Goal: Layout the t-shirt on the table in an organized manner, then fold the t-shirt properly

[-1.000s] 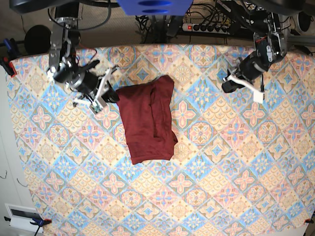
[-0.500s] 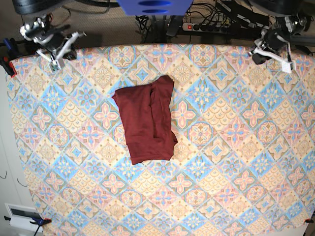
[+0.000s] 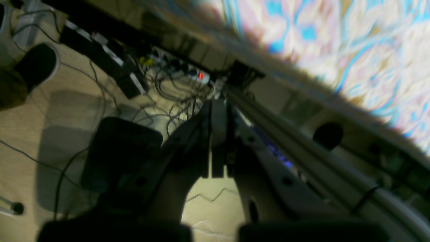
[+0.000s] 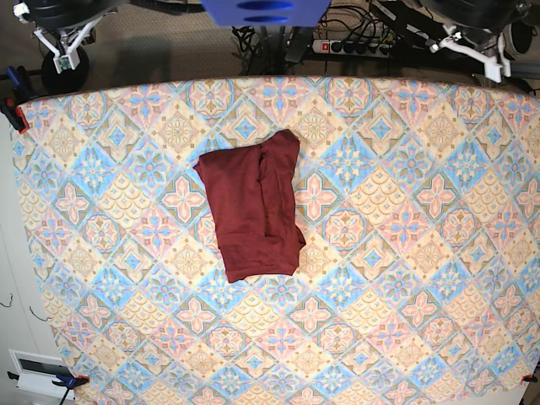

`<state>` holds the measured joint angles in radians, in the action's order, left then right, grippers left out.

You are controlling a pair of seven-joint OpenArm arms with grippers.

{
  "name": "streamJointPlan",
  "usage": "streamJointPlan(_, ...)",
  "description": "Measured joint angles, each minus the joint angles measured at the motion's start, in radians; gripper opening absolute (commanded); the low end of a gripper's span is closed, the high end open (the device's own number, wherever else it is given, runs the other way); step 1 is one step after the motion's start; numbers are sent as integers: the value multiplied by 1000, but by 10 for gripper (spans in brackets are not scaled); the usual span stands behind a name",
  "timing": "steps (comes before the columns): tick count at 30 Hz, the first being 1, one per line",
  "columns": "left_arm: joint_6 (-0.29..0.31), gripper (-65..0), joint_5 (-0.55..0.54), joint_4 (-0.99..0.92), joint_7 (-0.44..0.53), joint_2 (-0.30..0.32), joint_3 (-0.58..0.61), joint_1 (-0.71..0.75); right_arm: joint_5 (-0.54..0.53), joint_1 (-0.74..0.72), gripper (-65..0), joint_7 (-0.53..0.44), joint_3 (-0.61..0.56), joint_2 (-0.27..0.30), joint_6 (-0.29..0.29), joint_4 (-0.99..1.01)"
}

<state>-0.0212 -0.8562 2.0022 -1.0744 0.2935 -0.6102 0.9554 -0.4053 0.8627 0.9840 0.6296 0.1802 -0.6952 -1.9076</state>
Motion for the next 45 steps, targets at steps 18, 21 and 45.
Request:
streamJointPlan(18,-7,-650,318,-648,325,-5,456,-262,320,-252,-650,-213,-228,-32,-2,663)
streamJointPlan(21,-9,-650,321,-780,398,-6,525,-343,376,-294,-650,-235,-223,-32,5,803)
streamJointPlan(45,-5,-650,315,-1689,1125,-134,1218,-770,377,-620,-650,-797,-403,-34,232,1581)
